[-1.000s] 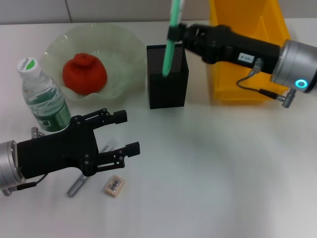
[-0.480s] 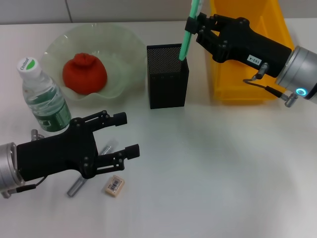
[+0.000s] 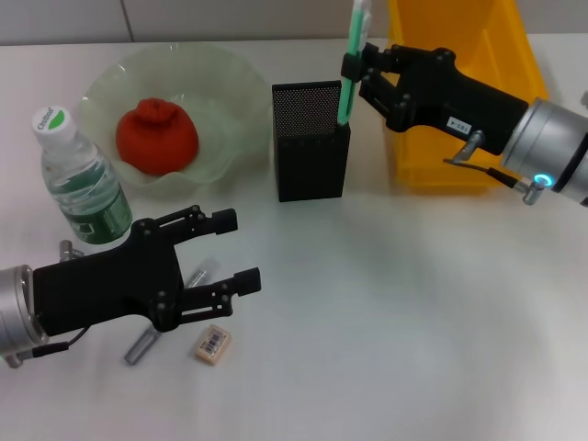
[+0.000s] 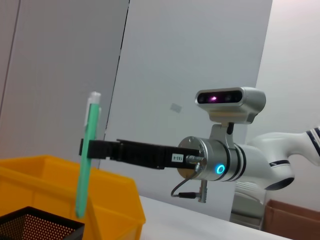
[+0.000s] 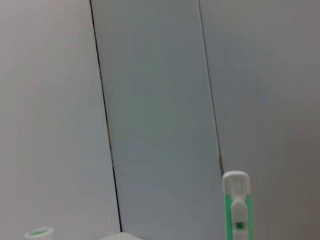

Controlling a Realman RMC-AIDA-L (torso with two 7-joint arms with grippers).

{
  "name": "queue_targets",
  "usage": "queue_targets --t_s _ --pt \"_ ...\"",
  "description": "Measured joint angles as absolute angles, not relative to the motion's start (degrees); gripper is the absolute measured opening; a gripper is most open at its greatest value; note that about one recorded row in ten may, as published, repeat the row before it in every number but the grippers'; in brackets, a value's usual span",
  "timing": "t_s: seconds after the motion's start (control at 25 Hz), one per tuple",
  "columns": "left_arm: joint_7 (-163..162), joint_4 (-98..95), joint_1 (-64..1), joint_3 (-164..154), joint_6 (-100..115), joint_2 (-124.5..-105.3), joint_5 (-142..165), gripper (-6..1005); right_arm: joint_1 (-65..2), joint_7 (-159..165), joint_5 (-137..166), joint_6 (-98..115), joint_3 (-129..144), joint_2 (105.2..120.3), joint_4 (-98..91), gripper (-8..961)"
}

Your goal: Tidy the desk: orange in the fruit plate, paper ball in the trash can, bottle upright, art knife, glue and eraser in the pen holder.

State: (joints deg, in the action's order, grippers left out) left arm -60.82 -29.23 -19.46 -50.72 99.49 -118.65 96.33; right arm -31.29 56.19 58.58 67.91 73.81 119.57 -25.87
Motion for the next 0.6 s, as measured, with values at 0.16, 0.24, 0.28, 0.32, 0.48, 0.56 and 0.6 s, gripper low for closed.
queue_targets --t_s 0.16,0.24,0.28,0.32,0.48,0.56,0.6 --pt "-60.82 -29.02 -19.62 -50.71 99.36 -118.65 96.33 786 -31.80 54.45 58.65 67.36 73.81 119.53 -24.98 189" --pt "-60.82 -29.00 -19.63 -50.67 99.28 -118.65 96.33 786 -31.83 53.25 58.65 66.83 73.80 119.61 -24.90 191" --pt "-60.82 -29.00 -19.64 -50.60 99.25 -118.65 96.33 786 -31.89 52.93 58.65 66.63 73.80 119.64 -24.80 192" --pt "-60.82 -29.00 -19.65 -50.53 99.23 -118.65 96.33 786 -31.98 52.87 58.65 66.56 73.79 119.65 -24.66 192" --pt "-60.82 -29.00 -19.67 -50.44 99.20 -118.65 96.33 785 -32.47 52.80 58.45 66.46 73.77 119.68 -24.00 305" --pt "-60.82 -29.00 -19.71 -50.38 99.18 -118.65 96.33 785 -32.56 52.79 58.39 66.46 73.74 119.69 -23.86 380" --pt "-60.82 -29.00 -19.75 -50.35 99.17 -118.65 96.33 785 -32.56 52.79 58.37 66.46 73.74 119.70 -23.85 380"
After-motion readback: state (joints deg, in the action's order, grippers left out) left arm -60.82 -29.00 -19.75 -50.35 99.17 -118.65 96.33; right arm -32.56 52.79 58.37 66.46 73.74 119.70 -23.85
